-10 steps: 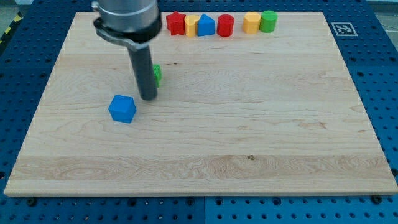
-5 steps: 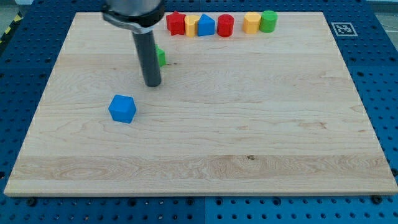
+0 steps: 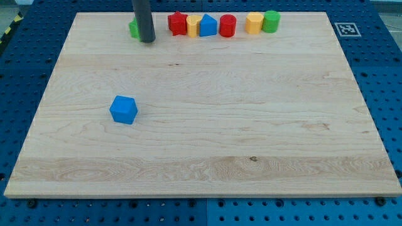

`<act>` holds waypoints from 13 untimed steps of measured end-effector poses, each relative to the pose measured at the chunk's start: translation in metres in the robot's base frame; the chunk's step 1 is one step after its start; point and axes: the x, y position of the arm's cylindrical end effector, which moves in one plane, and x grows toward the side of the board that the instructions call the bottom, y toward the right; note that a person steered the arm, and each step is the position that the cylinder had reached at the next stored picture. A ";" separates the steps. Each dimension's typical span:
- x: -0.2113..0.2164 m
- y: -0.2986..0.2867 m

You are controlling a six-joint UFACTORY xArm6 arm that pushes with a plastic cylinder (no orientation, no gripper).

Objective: Push green star into red star

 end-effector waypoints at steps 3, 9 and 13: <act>0.020 -0.061; -0.023 -0.031; -0.023 -0.002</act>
